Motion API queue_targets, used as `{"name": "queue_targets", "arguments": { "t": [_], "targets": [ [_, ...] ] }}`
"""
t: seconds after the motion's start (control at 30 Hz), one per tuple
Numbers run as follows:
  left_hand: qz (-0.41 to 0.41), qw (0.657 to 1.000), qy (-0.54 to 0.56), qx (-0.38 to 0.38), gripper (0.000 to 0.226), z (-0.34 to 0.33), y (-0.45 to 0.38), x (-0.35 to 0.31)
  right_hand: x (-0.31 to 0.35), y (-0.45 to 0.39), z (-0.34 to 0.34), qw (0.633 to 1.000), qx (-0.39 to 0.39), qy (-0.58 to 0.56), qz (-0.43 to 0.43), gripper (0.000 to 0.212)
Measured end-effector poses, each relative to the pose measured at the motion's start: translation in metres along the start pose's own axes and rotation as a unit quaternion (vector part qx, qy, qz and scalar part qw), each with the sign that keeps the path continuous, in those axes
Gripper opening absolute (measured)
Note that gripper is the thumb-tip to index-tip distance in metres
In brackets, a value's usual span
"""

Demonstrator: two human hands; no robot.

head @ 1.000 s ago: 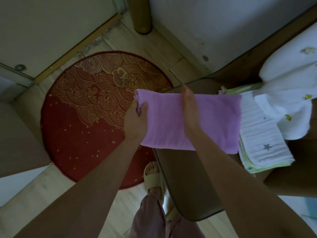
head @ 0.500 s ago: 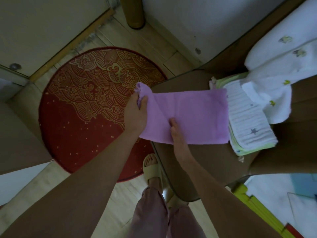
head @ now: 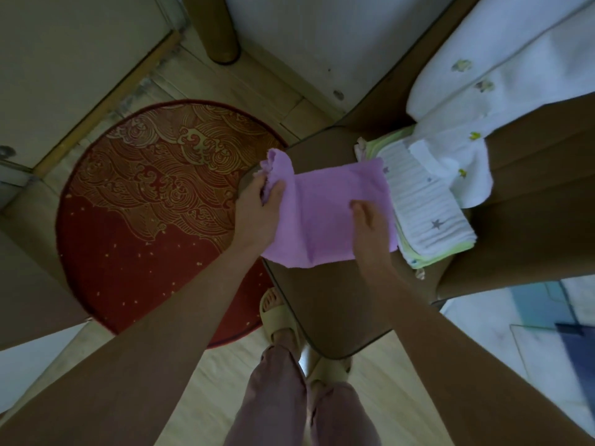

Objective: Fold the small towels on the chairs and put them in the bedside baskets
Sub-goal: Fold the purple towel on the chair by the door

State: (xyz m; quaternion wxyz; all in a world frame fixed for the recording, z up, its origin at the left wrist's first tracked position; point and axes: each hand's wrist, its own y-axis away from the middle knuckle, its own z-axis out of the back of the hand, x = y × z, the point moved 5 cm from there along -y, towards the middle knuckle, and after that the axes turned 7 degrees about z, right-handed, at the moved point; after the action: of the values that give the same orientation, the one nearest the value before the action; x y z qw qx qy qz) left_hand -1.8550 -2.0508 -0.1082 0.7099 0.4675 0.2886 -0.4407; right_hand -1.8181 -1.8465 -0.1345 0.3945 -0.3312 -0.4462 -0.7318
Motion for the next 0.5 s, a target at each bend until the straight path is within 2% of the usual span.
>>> {"name": "queue_targets", "arguments": {
  "t": [0.03, 0.1, 0.23, 0.33, 0.4, 0.43, 0.5],
  "targets": [
    [-0.001, 1.000, -0.007, 0.016, 0.038, -0.008, 0.001, -0.006, 0.004, -0.008, 0.019, 0.999, -0.036, 0.027, 0.006, 0.029],
    [-0.007, 0.999, -0.033, 0.041, 0.029, -0.030, 0.001, -0.016, 0.005, -0.024, 0.048, 0.997, -0.056, 0.045, -0.012, 0.031],
    [-0.020, 0.995, -0.059, 0.073, 0.008, -0.084, -0.002, -0.033, 0.001, -0.045, 0.069, 0.999, -0.023, 0.004, -0.033, 0.028],
    [-0.031, 0.995, -0.070, 0.068, 0.014, -0.122, -0.009, -0.045, -0.001, -0.051, 0.075, 0.998, -0.007, -0.053, -0.039, 0.029],
    [-0.017, 0.992, -0.076, 0.104, 0.007, -0.142, -0.012, -0.048, -0.003, -0.053, 0.076, 0.992, 0.003, -0.110, -0.065, 0.032],
    [0.006, 0.989, -0.068, 0.128, 0.010, -0.150, -0.014, -0.045, -0.005, -0.055, 0.074, 0.989, 0.010, -0.125, -0.077, 0.034],
    [0.030, 0.985, -0.084, 0.151, 0.022, -0.155, -0.018, -0.041, -0.007, -0.061, 0.070, 0.994, 0.032, -0.081, -0.071, 0.038]
  ]
}}
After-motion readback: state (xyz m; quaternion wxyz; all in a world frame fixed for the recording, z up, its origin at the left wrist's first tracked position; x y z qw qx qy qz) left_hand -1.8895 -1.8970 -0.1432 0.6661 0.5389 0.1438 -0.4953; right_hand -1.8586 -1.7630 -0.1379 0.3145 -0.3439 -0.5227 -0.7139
